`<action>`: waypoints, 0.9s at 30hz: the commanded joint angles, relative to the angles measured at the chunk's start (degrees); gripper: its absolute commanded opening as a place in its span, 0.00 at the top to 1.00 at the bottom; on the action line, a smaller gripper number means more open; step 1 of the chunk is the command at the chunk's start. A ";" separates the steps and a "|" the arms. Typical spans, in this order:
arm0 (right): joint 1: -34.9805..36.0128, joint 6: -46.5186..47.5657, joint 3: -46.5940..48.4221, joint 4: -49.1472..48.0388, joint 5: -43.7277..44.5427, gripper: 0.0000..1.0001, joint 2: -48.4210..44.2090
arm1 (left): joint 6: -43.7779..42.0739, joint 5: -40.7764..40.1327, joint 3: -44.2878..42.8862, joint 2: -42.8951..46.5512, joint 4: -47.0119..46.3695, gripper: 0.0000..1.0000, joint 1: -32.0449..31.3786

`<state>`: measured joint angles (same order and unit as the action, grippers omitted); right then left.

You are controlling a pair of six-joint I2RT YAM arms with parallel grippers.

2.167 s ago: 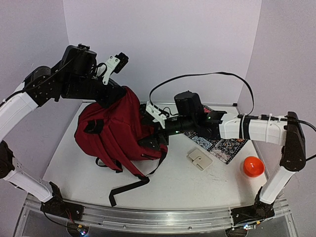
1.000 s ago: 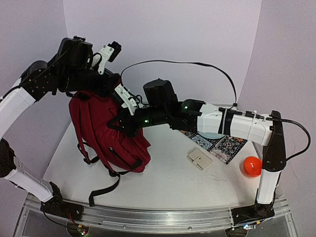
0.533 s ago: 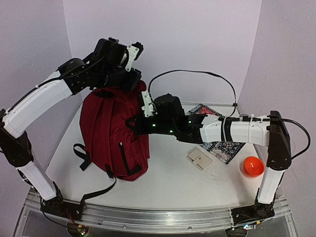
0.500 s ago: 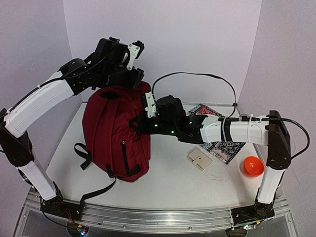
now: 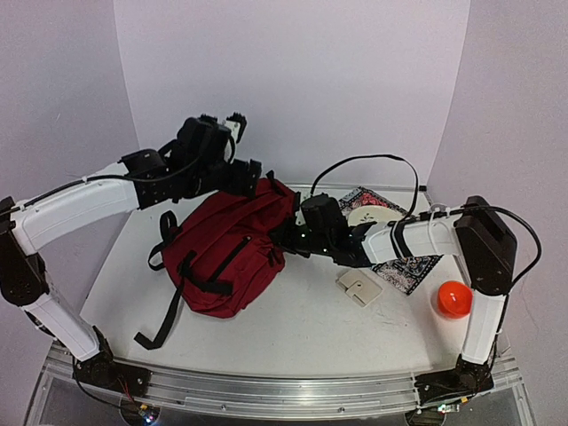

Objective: Pack the student bag
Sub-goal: Turn over the student bag at the center of the board, then pick up the pocket on the back of the student bag.

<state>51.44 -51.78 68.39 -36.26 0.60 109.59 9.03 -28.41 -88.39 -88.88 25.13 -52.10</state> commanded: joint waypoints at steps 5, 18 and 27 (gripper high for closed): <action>0.98 -4.39 -6.32 -9.30 -4.68 1.00 1.94 | 18.88 10.66 18.02 11.09 -0.69 0.12 0.15; 1.44 -4.07 -8.39 -14.29 -5.59 1.00 3.14 | 26.16 15.77 19.28 6.12 -0.35 0.25 -4.65; 1.44 -3.60 -9.15 -15.07 -5.48 1.00 2.82 | 26.47 10.58 16.85 0.92 3.70 0.41 -6.09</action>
<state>51.46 -56.42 60.17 -49.63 -1.90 111.61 34.78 -13.95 -68.03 -86.07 27.08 -57.30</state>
